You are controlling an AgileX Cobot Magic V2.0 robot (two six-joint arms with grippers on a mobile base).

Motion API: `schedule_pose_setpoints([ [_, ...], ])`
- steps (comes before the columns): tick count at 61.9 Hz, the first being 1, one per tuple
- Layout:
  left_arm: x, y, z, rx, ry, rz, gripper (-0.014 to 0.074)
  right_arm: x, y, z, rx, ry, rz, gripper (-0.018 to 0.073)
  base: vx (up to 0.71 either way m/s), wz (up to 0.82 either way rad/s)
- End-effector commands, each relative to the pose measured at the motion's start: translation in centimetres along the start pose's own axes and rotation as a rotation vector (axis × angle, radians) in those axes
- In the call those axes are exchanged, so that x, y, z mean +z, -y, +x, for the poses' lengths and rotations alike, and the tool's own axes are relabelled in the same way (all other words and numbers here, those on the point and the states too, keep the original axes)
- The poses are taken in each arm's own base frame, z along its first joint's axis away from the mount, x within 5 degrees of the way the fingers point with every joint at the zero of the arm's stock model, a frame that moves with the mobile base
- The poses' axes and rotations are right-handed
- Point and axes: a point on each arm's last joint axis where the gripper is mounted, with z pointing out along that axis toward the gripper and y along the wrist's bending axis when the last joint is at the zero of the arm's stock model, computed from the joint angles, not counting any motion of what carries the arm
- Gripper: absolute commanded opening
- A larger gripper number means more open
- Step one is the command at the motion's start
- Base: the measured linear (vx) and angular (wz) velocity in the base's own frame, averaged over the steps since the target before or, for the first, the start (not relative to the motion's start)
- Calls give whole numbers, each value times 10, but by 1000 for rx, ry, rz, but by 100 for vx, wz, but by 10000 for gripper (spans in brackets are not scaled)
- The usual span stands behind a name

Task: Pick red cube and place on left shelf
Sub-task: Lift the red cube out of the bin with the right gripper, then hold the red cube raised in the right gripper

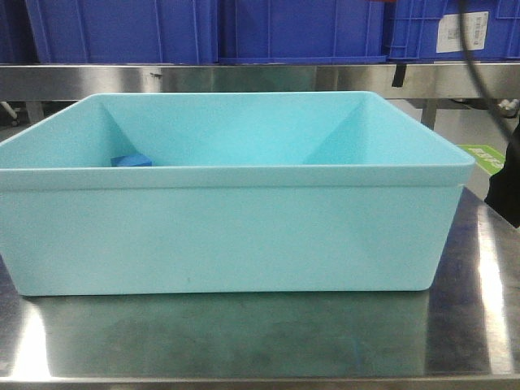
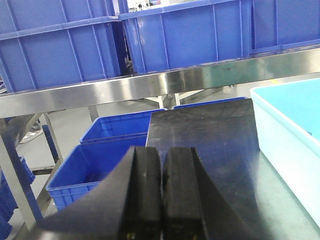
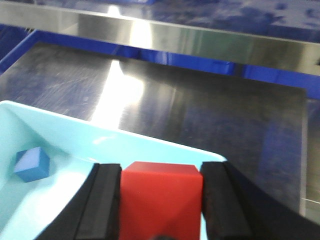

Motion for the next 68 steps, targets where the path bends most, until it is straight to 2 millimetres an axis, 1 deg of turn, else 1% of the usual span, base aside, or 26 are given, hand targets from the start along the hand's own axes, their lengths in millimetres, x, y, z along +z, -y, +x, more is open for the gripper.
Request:
schedule_pose_setpoints([
  [1,1,0,-1,-5,64,-4,106,-33,9,-17,-8,170,-7,57,0,0],
  [19,1,0,-1,-5,64,-4,106,-85,46,12,36,234,118,57,0,0],
  [30,1,0,-1,-5,64,-4,106,-120,63,37,66,285,215,57,0,0],
  [36,1,0,-1,-5,64,-4,106,-134,68,52,77,307,256,57,0,0],
  [44,1,0,-1,-5,64,-4,106,-153,71,79,86,337,294,57,0,0],
  [54,1,0,-1,-5,64,-4,106,-163,73,111,96,348,336,57,0,0],
  [68,1,0,-1,-5,64,-4,106,-164,74,144,105,333,360,57,0,0],
])
